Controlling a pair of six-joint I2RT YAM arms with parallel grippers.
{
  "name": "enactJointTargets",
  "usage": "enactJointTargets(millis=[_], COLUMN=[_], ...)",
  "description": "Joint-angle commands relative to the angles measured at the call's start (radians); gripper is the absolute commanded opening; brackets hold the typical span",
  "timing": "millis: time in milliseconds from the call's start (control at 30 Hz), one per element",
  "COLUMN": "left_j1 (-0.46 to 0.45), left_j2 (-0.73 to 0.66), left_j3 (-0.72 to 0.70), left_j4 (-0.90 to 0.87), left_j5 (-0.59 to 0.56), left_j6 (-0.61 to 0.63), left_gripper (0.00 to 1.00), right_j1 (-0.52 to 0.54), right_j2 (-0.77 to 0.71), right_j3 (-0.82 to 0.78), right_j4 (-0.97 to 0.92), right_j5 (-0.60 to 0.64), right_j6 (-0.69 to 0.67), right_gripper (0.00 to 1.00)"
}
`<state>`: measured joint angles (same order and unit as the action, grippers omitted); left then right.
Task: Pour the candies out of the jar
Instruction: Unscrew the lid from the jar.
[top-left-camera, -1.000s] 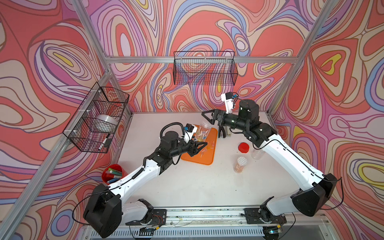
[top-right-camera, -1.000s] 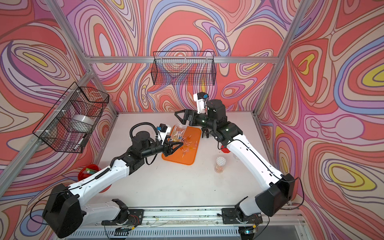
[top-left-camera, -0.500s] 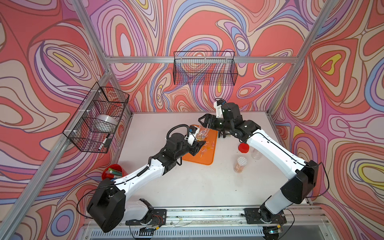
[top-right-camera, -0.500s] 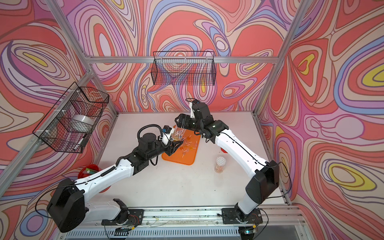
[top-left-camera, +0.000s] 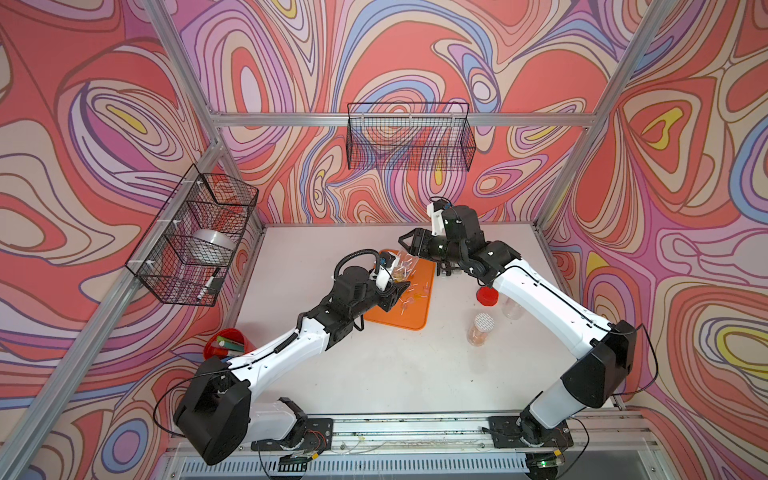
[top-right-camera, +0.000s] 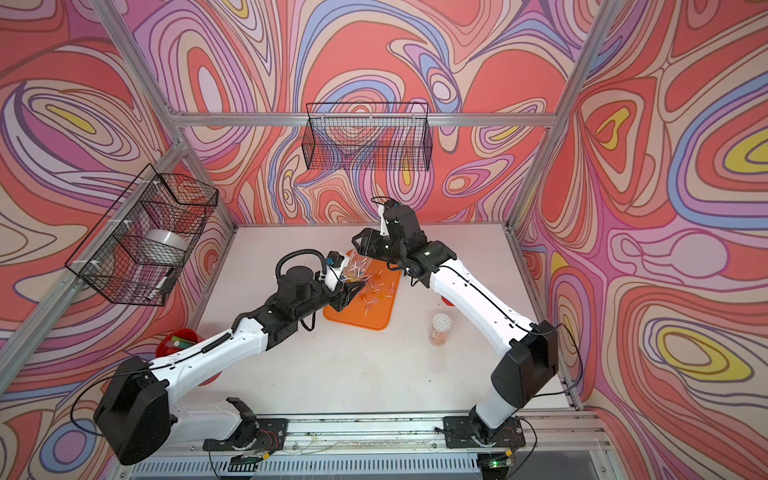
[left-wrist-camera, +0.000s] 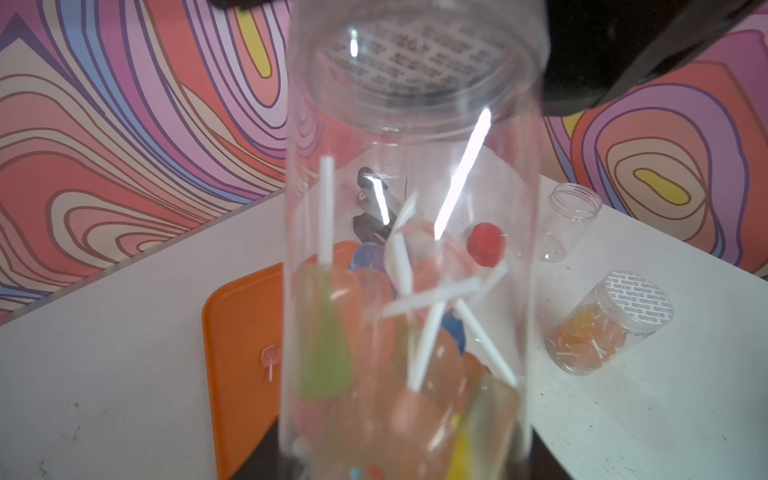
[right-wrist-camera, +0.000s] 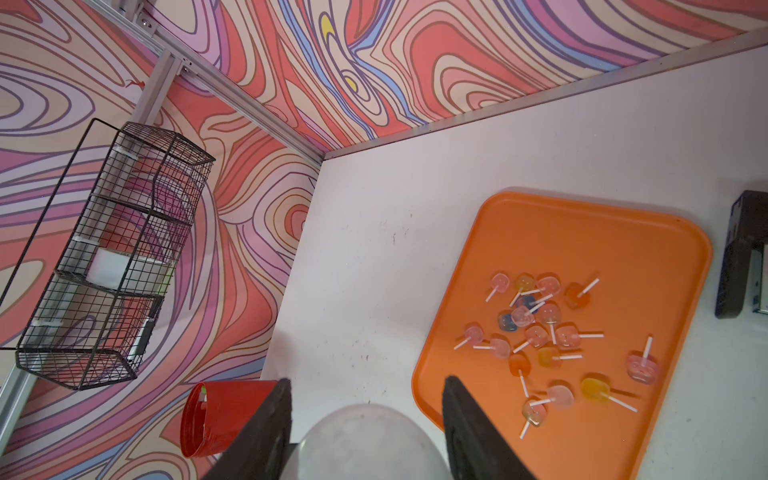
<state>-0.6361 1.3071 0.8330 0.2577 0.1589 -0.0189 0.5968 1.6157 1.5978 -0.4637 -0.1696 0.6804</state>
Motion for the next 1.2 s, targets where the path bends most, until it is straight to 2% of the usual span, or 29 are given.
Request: enactJointTargets(millis=[0,100,367,433,500,600,700,800,1000,1133,1167], left_j1=[-0.004,-0.004,-0.003,0.003,0.022,0.066,0.099,0.116,0.121,0.12,0.119], left_j2=[0.013,0.02,0.013,-0.004,-0.034,-0.069,-0.093,-0.108,-0.091,-0.077,-0.074], left_j3=[0.071,0.084,0.109,0.094,0.05,0.004,-0.017,-0.025,-0.002,0.007,0.009], left_j4=[-0.017,-0.031,-0.068,-0.042,0.028,0.113,0.163,0.192,0.205,0.195,0.179], left_j5=[-0.001,-0.004,0.014,0.065,0.167,0.338,0.447,0.529,0.608,0.587,0.576], left_j6=[-0.004,-0.006,-0.017,-0.017,-0.027,-0.087,-0.141,-0.17,-0.206,-0.208,-0.201], left_gripper=[0.0,0.0,0.0,0.0,0.0,0.0,0.0,0.0,0.0,0.0,0.0], right_j1=[0.007,0.008,0.008,0.005,-0.001,-0.016,-0.04,-0.064,-0.077,-0.077,-0.077], right_j2=[-0.005,-0.005,-0.004,-0.013,-0.025,-0.053,-0.077,-0.113,-0.133,-0.12,-0.116], right_j3=[-0.009,-0.014,-0.019,-0.032,-0.048,-0.079,-0.096,-0.129,-0.138,-0.113,-0.102], right_j4=[0.017,0.017,0.023,0.06,0.116,0.175,0.19,0.229,0.234,0.202,0.191], right_j5=[-0.043,-0.047,-0.065,-0.139,-0.287,-0.507,-0.636,-0.711,-0.733,-0.684,-0.657], right_j6=[-0.006,-0.004,-0.042,-0.1,-0.177,-0.267,-0.295,-0.291,-0.291,-0.287,-0.278], right_gripper=[0.58,0.57,0.47,0.44,0.39,0.38,0.35,0.33,0.33,0.34,0.37])
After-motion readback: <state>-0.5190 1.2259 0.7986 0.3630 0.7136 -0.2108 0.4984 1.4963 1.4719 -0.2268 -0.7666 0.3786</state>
